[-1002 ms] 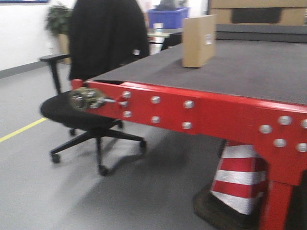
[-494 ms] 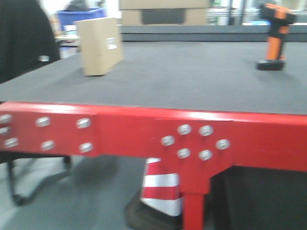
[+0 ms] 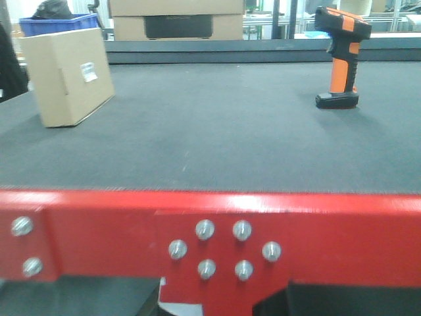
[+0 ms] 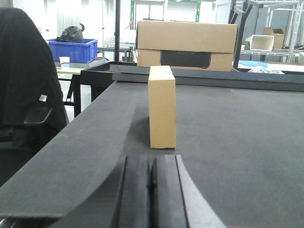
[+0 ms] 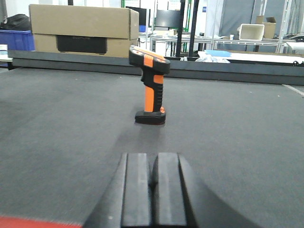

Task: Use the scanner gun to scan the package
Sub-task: 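Lower the left gripper over the cardboard box and close on it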

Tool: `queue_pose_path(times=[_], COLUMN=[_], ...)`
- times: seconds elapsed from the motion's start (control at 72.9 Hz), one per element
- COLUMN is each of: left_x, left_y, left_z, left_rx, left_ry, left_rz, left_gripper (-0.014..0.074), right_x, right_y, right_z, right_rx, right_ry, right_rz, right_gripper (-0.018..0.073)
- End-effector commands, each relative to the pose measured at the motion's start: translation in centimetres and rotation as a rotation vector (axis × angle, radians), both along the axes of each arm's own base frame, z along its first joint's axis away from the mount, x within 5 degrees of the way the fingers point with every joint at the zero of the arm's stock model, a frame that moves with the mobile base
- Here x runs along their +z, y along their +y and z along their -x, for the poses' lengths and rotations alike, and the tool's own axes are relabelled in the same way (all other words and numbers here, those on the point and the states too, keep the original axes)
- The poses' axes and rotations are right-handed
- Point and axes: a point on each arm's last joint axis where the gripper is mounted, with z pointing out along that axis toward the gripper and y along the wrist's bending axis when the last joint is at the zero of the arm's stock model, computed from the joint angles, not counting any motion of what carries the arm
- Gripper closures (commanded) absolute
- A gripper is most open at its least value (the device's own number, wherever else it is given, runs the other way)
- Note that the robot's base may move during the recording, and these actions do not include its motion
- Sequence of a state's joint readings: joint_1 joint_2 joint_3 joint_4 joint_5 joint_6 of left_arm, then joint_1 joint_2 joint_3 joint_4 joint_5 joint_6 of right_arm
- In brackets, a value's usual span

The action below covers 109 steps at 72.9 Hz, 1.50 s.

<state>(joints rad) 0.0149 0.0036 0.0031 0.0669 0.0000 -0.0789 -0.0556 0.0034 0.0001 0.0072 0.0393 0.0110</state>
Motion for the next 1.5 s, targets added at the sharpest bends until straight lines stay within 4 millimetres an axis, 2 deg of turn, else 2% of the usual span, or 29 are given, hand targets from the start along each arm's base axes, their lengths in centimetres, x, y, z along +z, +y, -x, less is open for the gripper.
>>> queue_pose_path(times=[0.0,1.482], left_x=[0.32,0.34], left_y=[-0.03,-0.01], left_z=[0.07,0.07], left_rx=[-0.004,0.0], left_ry=[-0.028,-0.03], left_rz=[-0.001,-0.001], left_gripper=[0.0708,0.0708], right_x=[0.19,0.19], right_y=[-0.01,-0.01], right_z=[0.04,0.04], right_rx=[-0.002,-0.002], right_ry=[-0.021,-0.021], right_rz=[0.009,0.009], right_gripper=[0.0727,0.0727])
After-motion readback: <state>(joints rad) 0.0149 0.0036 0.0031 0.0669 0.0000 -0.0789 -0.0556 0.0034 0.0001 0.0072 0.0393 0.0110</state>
